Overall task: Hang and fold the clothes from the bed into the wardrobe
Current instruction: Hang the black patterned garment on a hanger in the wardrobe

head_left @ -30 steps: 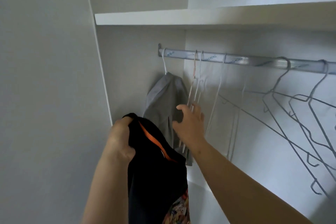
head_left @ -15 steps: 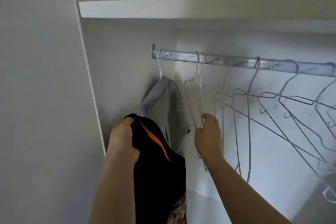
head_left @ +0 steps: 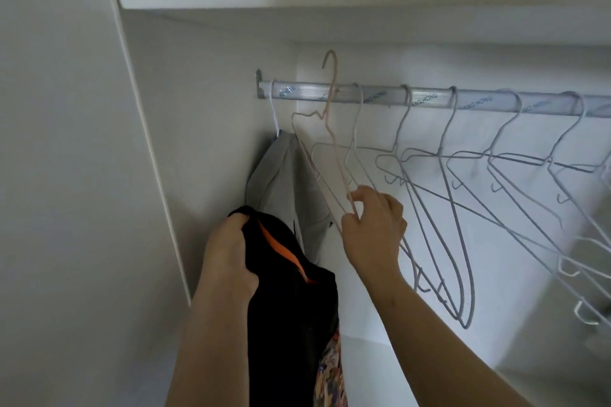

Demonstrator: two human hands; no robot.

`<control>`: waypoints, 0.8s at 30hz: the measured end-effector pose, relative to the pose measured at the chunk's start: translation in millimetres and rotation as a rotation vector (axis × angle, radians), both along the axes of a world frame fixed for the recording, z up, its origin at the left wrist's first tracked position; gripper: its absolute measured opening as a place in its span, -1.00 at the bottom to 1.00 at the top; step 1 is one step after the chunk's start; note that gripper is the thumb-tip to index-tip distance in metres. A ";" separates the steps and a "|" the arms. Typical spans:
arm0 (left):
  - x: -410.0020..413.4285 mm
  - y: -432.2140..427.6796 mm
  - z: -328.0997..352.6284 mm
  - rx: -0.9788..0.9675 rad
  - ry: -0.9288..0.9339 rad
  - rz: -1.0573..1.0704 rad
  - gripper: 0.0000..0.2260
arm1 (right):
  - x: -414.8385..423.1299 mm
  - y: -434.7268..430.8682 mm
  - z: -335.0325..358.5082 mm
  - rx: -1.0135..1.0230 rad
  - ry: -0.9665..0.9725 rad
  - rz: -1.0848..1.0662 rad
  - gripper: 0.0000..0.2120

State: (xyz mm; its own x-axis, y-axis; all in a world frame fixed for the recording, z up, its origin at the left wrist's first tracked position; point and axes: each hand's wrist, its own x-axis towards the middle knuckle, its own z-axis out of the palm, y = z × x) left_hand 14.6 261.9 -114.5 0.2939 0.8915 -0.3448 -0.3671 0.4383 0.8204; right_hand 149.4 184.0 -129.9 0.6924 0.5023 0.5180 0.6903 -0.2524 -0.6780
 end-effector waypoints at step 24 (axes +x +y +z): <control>-24.3 -185.3 -50.1 0.268 0.301 -0.164 -0.86 | -63.8 -264.6 -88.2 -0.212 0.520 0.263 -0.69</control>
State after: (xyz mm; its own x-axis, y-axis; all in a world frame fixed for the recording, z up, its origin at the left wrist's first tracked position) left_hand -9.7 76.6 -164.6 0.3607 0.9111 -0.1996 -0.0369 0.2278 0.9730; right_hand 85.6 -80.6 -218.1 0.6662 0.7456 0.0166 0.3406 -0.2843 -0.8962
